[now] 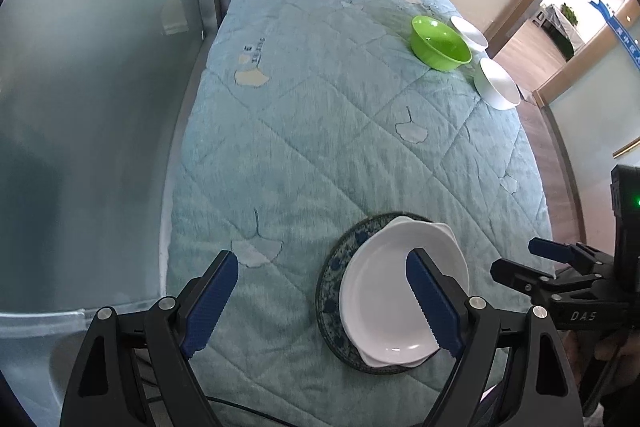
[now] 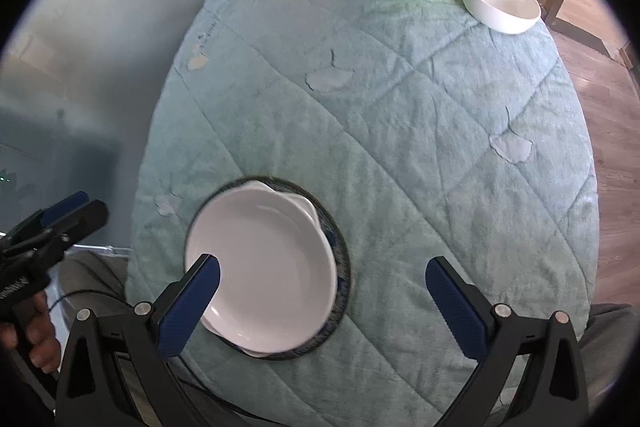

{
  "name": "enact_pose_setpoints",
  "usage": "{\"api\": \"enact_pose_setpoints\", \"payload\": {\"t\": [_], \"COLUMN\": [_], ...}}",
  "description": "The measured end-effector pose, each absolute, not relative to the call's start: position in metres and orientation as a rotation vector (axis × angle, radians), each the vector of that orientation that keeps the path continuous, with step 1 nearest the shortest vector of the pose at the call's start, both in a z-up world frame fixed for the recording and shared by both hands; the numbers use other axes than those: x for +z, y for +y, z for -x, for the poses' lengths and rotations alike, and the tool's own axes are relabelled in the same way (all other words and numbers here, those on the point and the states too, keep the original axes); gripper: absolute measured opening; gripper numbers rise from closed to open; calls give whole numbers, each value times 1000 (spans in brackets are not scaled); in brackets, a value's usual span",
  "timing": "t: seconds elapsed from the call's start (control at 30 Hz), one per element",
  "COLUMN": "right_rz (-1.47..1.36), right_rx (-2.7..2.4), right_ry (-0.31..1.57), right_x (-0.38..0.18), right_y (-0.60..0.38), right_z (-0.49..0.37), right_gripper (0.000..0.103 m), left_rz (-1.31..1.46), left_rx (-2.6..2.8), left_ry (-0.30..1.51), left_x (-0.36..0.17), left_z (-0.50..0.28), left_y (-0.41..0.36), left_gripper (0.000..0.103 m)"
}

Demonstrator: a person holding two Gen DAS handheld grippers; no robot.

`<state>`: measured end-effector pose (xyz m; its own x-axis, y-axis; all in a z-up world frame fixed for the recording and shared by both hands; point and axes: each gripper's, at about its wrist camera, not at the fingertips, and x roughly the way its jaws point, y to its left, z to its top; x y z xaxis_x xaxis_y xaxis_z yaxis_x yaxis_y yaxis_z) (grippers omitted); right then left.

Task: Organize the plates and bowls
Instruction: 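Lift the left gripper off the plate stack toward the green bowl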

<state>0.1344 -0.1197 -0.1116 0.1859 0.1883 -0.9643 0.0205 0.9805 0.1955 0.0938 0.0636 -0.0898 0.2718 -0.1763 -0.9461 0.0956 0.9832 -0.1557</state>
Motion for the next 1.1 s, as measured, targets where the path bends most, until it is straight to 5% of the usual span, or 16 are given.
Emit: {"api": "enact_pose_setpoints", "payload": {"t": [0.13,0.27,0.33,0.57,1.1], "right_rz": [-97,-62,-58,-90,-127], "right_rx": [114,75,75,146,49], "right_ry": [1379,1381,1370,1331,1242], "right_x": [-115,-116,-115,-122,-120], "right_y": [-114,-111,-108,-108,-188], "right_z": [-133,-141,-146,-164,-229], "right_gripper": [92,72,72,102,102], "left_rz": [92,85,77,64,116], "left_rx": [-192,-189,-182,-186,-299], "left_ry": [1299,1309,1315,1309,1272], "left_x": [-102,-114,-118,-125,-110], "left_z": [-91,-96,-101,-125,-249], "left_y": [65,66,67,68,28], "left_gripper": [86,86,86,86,86]}}
